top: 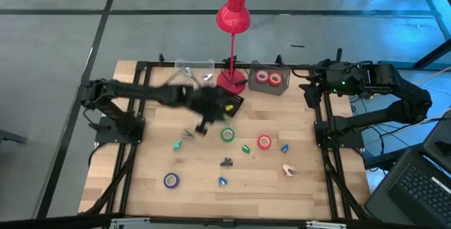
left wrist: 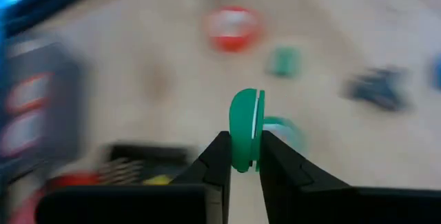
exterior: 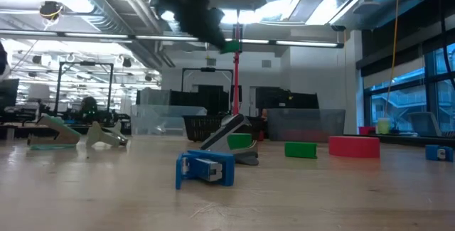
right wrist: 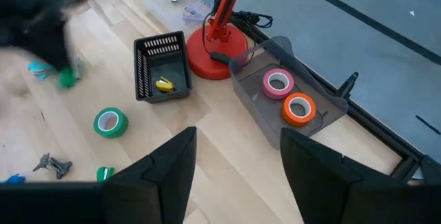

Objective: Pick and place Stapler, Stapler remover, tape
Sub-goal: Put the bottom green stapler into the black bin, then put the gray staple remover into the transparent bin

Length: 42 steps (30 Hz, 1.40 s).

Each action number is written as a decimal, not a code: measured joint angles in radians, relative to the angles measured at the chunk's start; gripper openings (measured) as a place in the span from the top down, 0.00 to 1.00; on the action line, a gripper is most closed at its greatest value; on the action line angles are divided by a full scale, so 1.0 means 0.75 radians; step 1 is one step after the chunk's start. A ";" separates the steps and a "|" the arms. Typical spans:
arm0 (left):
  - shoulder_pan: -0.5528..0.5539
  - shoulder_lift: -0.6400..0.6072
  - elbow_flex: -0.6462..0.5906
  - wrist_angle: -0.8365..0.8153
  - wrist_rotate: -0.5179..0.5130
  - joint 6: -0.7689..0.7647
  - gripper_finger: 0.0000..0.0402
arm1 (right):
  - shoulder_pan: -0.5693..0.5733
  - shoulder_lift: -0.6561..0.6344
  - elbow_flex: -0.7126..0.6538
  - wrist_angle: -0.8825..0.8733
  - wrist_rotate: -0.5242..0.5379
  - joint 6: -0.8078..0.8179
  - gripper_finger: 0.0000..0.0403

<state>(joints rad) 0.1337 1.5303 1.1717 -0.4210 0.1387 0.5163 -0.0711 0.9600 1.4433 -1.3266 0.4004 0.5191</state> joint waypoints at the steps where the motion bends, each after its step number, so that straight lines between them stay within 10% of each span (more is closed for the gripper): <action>1: 0.065 0.013 0.041 0.002 -0.002 -0.017 0.90 | 0.000 0.000 0.000 0.004 0.000 0.000 0.48; 10: 0.415 0.315 0.358 -0.221 -0.021 -0.102 0.90 | 0.000 0.000 0.000 0.025 0.006 0.000 0.48; 29: 0.406 0.736 0.434 -0.373 -0.040 0.002 0.89 | 0.000 0.000 0.000 0.023 0.035 -0.004 0.48; 36: 0.399 0.668 0.489 -0.416 -0.267 -0.011 0.54 | 0.000 0.001 0.000 0.023 0.035 -0.004 0.48; 42: 0.400 0.566 0.655 -0.711 -0.146 -0.201 0.37 | -0.001 0.000 0.000 0.014 0.028 -0.003 0.48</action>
<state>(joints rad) 0.4337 1.9551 1.6633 -0.9540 0.0290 0.3655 -0.0716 0.9600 1.4433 -1.3160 0.4210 0.5167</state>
